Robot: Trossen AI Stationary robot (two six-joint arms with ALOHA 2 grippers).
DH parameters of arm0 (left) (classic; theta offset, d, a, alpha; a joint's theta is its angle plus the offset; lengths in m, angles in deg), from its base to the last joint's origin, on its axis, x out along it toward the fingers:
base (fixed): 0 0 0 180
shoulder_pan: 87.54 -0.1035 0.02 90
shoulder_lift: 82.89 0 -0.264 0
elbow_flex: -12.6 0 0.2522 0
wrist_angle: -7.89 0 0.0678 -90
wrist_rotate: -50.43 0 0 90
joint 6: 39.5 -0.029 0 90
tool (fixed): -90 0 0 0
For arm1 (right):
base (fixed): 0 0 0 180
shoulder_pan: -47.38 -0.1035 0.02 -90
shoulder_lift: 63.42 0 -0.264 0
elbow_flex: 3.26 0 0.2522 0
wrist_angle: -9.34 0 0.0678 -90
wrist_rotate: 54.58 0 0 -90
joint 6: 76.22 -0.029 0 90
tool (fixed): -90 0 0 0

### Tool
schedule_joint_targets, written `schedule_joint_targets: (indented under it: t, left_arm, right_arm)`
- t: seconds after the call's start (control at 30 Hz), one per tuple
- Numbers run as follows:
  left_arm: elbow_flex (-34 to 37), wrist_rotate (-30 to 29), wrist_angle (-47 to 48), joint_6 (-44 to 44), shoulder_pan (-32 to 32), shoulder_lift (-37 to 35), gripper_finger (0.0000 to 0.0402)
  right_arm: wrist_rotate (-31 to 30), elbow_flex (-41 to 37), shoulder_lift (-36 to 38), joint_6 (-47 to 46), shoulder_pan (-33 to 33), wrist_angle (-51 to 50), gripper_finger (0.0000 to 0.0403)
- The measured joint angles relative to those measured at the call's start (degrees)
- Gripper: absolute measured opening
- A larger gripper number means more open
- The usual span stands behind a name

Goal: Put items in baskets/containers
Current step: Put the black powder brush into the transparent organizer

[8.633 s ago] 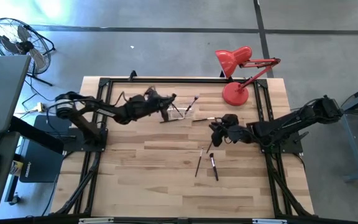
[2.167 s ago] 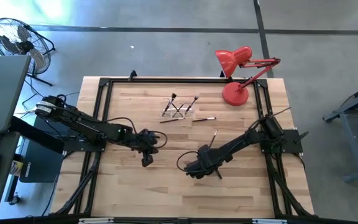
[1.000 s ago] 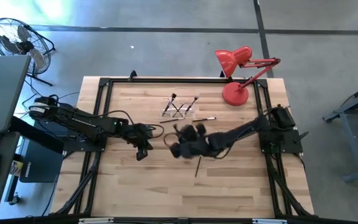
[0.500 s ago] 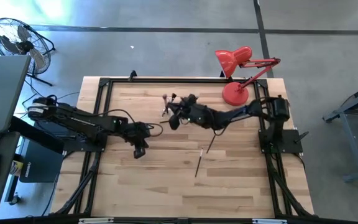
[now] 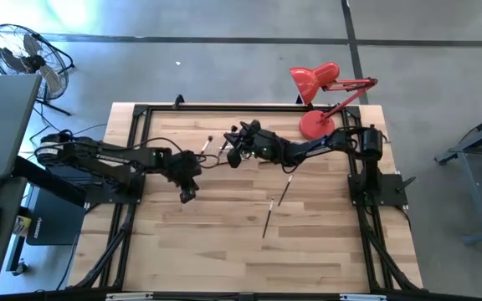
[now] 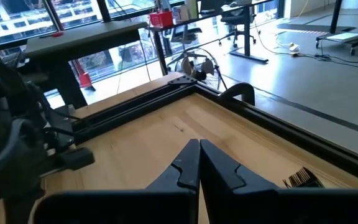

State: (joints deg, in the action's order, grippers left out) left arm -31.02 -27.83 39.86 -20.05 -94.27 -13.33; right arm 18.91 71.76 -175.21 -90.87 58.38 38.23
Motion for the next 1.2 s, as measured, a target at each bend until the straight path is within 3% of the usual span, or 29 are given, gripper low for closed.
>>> schedule_joint_targets:
  t: [0.33,0.53,0.73,1.0,1.07,1.2]
  left_arm:
    - [0.0,0.9,1.0,-1.4,-4.4,-0.1,0.0000]
    - [0.0,-1.1,7.5,-1.1,-5.8,-4.9,0.0000]
    - [0.0,-11.1,14.1,2.1,-5.7,-14.1,0.0000]
    - [-0.5,-32.2,24.7,13.5,-6.0,-19.4,0.0012]
    - [-0.5,-34.6,27.2,14.0,-7.6,-19.2,0.0025]
    - [-0.5,-33.8,26.9,15.3,-13.8,-17.1,0.0065]
  right_arm:
    - [4.1,0.0,0.0,-2.3,-1.1,0.1,0.0001]
    - [5.5,0.1,1.4,-3.3,-5.7,-3.7,0.0001]
    - [5.4,0.1,5.6,-6.6,-10.9,-16.3,0.0001]
    - [-0.4,0.1,8.2,-11.1,-16.7,-26.3,0.0000]
    - [-1.3,0.1,8.3,-11.6,-17.6,-26.5,0.0000]
    - [-1.6,0.1,8.3,-13.8,-18.6,-28.2,0.0000]
